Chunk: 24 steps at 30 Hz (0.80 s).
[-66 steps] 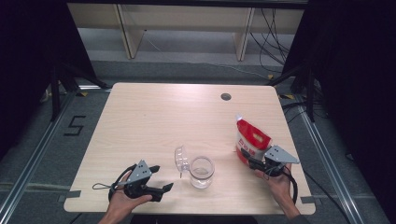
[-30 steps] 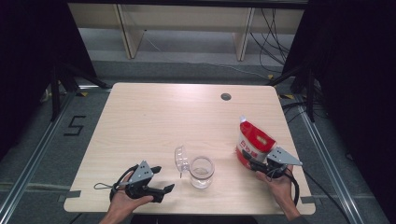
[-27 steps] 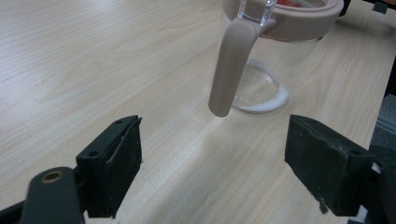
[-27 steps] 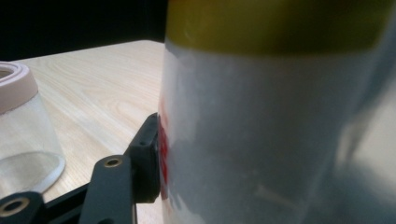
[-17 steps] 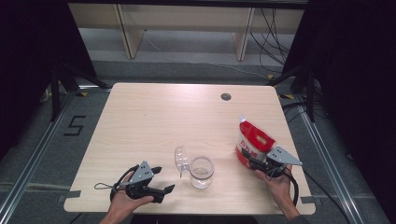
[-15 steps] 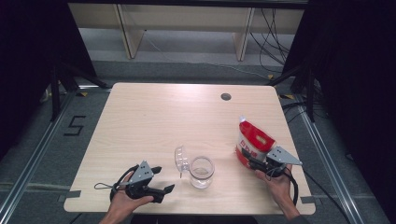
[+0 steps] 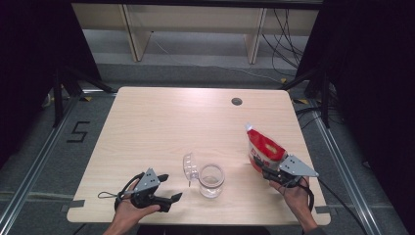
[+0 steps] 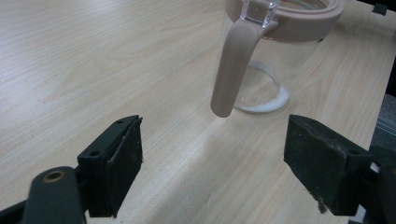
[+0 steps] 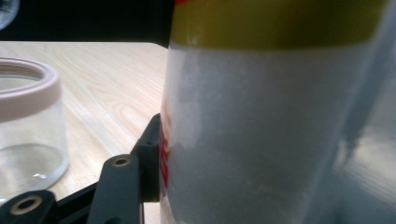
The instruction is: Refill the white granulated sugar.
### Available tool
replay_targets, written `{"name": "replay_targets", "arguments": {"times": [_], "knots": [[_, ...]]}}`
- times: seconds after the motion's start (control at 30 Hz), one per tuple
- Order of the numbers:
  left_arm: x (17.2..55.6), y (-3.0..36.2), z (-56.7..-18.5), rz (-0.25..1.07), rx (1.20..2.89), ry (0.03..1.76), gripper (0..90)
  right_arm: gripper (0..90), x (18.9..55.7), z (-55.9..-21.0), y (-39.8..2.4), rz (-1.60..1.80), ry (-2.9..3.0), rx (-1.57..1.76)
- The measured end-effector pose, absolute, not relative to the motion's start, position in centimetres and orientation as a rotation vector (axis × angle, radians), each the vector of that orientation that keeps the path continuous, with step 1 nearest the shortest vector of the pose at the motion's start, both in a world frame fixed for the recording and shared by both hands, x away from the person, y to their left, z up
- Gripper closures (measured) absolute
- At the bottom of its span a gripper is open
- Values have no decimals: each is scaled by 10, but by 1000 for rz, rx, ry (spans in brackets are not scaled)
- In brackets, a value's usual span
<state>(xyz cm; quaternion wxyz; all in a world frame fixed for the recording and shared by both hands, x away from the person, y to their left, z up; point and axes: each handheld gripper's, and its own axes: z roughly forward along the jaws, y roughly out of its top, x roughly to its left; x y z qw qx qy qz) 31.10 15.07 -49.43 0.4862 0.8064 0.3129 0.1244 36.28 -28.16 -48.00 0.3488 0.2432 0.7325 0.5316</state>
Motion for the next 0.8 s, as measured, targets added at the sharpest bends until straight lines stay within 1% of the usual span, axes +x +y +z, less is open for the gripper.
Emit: {"name": "replay_targets", "arguments": {"times": [0.17, 0.3, 0.43, 0.47, 0.7, 0.8], "knots": [[312, 152, -494, 315, 1974, 760, 192, 480, 353, -473, -275, 1378, 1924, 593], [311, 152, -494, 306, 1972, 768, 192, 481, 346, -466, -266, 1311, 1941, 478], [312, 153, -494, 308, 1972, 765, 192, 481, 340, -464, -260, 1255, 1970, 430], [310, 152, -494, 301, 1959, 792, 192, 481, 337, -462, -255, 1214, 1972, 372], [311, 153, -495, 304, 1956, 795, 192, 482, 327, -460, -248, 1089, 1993, 260], [311, 152, -495, 308, 1964, 790, 192, 483, 321, -457, -245, 982, 2009, 144]]}}
